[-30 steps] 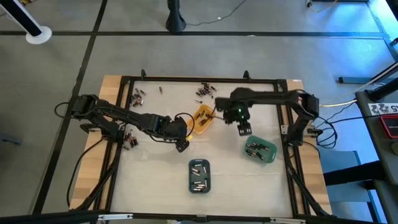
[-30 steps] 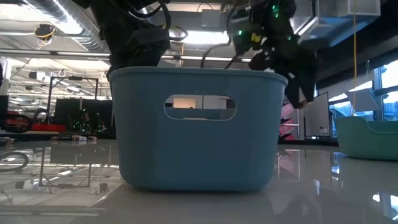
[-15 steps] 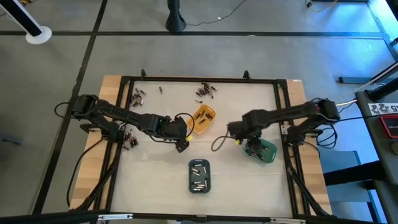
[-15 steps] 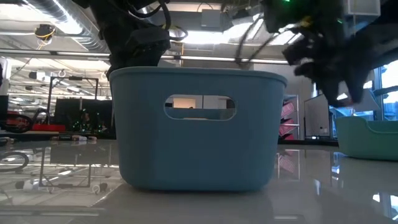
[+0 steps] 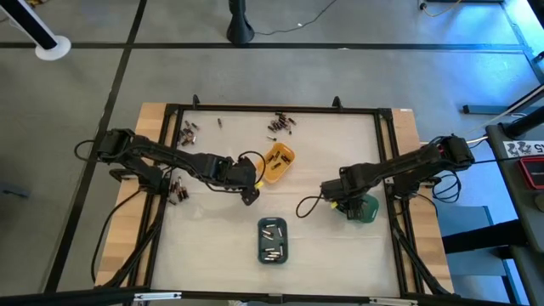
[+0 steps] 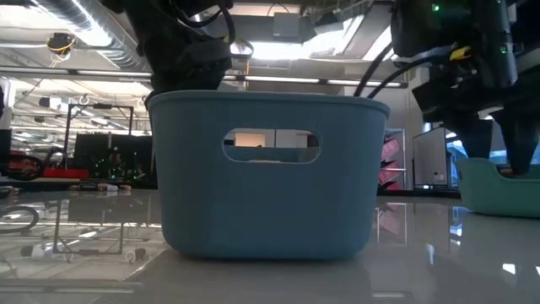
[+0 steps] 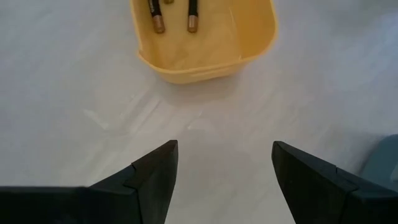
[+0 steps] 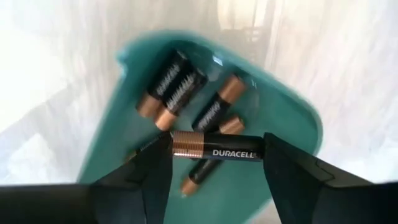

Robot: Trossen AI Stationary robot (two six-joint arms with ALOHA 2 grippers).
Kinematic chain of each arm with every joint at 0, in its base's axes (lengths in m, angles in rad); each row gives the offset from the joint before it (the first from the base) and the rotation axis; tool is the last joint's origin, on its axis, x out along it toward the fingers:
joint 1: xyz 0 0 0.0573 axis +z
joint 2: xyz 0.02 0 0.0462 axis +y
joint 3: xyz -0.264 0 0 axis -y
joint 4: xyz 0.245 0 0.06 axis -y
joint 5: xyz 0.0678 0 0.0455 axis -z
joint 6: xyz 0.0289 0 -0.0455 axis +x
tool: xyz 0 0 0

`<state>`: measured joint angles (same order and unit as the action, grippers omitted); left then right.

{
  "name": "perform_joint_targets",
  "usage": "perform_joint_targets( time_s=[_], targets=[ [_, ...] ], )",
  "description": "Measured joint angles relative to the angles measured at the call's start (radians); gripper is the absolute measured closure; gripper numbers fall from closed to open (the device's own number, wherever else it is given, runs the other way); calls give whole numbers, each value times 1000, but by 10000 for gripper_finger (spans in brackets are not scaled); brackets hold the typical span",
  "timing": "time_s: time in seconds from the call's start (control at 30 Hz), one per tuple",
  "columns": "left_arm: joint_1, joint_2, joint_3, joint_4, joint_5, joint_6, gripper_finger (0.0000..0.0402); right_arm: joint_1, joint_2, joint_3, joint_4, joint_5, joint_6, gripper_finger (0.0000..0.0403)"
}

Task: Sort batteries
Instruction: Put the black battery into the green bin

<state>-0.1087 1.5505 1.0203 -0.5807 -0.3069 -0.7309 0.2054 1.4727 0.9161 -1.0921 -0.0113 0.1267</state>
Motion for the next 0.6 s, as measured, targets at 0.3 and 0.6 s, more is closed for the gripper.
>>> perform_joint_targets(
  time_s=[0.3, 0.6],
  targets=[
    [0, 0, 0, 24, 0, -3, 153, 4, 0, 0, 6, -7, -3, 137],
    [-1, 0, 0, 23, 1, 7, 153, 4, 1, 0, -10, -7, -2, 77]
  ],
)
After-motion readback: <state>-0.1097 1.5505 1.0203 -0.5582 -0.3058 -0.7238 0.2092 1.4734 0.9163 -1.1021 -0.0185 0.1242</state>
